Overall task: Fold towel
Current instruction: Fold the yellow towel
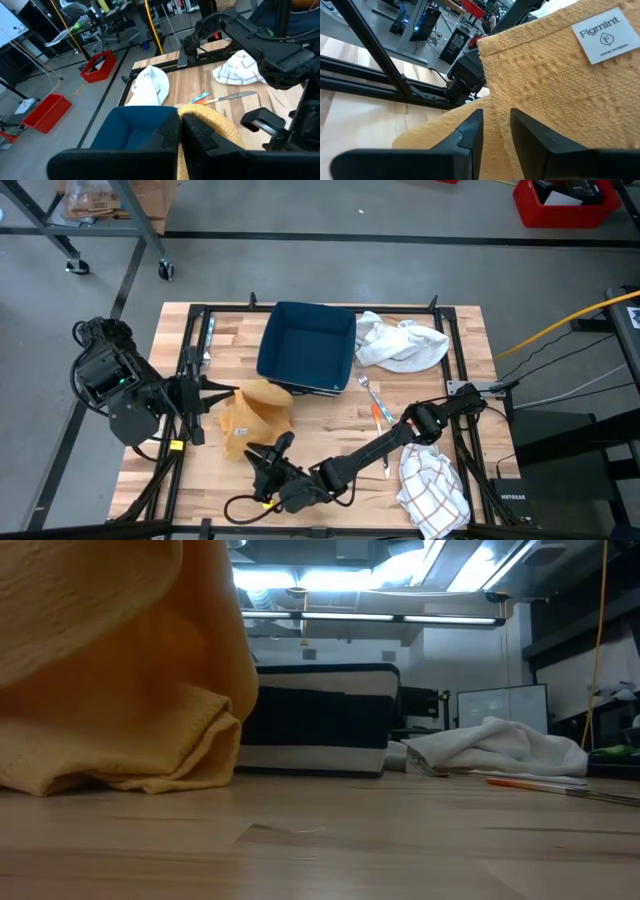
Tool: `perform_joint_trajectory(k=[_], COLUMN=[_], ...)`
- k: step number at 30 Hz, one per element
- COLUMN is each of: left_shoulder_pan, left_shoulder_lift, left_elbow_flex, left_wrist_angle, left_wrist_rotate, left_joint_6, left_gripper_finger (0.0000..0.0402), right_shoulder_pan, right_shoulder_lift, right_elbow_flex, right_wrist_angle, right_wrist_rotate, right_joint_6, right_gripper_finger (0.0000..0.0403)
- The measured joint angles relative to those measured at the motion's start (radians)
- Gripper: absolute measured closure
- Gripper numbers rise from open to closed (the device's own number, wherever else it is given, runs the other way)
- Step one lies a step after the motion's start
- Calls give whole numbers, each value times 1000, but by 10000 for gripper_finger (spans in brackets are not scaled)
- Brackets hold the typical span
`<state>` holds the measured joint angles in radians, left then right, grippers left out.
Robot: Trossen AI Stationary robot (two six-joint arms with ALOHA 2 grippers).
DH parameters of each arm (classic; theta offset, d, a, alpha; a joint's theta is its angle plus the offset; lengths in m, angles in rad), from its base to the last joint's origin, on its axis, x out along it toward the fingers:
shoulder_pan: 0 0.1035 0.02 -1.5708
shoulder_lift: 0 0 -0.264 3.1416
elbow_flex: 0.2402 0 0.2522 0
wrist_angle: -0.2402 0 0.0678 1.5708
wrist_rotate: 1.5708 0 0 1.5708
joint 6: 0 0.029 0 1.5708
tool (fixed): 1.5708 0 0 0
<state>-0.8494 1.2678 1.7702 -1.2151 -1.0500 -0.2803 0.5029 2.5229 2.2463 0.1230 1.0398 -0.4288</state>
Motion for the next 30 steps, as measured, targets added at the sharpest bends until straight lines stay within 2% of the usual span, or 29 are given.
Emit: perform_joint_trajectory(k=[7,19,25,30], left_shoulder_pan=[0,0,0,1], left_shoulder_lift=[0,0,0,4], left_elbow_flex=[0,0,0,0], left_wrist_angle=[-2,-2,23,132], left_wrist_rotate=[0,0,0,-3], left_joint_6=[12,22,-4,11], left_gripper_finger=[400,400,400,400], right_shoulder_pan=[0,20,37,62], right_shoulder_lift=[0,0,0,0], right_elbow_flex=[0,0,0,0], right_wrist_angle=[2,-5,209,370], right_wrist_rotate=[118,95,93,93], right_joint_6=[-71,-74,-73,-73], right_gripper_finger=[301,301,301,301])
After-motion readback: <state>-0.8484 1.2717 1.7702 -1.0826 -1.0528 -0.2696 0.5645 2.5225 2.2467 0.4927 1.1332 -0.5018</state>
